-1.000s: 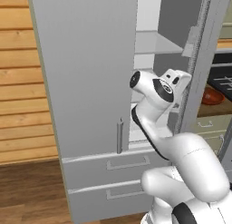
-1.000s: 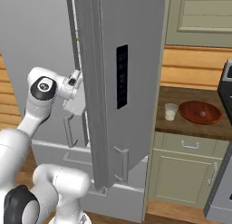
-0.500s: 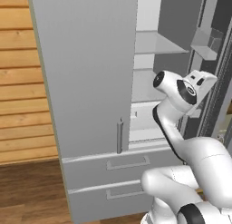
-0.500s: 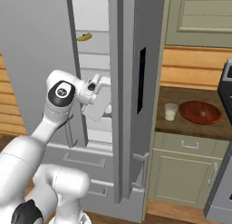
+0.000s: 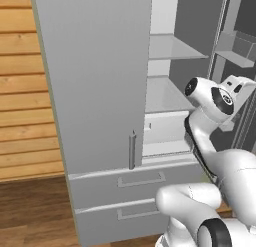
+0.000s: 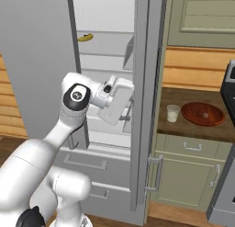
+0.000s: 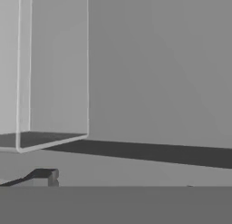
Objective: Grab a lemon wedge from the fridge and one ice cube from the ice bowl, and put them in the glass of lemonade.
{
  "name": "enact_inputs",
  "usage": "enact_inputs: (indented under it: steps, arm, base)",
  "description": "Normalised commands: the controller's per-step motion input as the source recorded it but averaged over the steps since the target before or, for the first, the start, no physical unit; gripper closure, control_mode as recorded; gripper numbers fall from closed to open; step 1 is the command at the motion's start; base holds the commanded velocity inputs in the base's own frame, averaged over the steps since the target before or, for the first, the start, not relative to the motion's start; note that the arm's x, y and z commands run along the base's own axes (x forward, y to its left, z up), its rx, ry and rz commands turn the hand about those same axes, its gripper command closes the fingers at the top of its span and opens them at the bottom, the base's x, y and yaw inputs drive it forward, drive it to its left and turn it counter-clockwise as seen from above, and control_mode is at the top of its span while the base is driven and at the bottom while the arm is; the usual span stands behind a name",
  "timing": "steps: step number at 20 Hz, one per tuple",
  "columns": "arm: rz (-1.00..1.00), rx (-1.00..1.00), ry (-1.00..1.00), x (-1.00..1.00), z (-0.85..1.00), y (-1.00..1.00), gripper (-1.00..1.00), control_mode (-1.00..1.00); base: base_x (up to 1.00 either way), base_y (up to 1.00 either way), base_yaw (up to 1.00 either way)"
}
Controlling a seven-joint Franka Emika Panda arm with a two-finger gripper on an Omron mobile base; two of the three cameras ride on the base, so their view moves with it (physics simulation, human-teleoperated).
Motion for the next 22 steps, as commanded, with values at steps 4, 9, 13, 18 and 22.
enact_inputs:
  steps: [4,9,13,18,22]
  arm:
    - [0.00,0.00,0.00,-0.20,0.01,0.09,-1.00,-1.00]
    - [0.01,0.05,-0.13,-0.16,0.03,0.57,-1.00,-1.00]
    - [0.08,0.42,-0.43,-0.05,-0.21,0.42,-1.00,-1.00]
    - [0.12,0.61,-0.46,-0.04,-0.41,0.34,-1.00,-1.00]
    - [0.12,0.45,-0.27,0.00,-0.08,0.61,-1.00,-1.00]
  base:
    - [0.00,0.00,0.00]
    - [0.00,0.00,0.00]
    - [0.00,0.00,0.00]
    - [0.00,0.00,0.00]
    - [0.00,0.00,0.00]
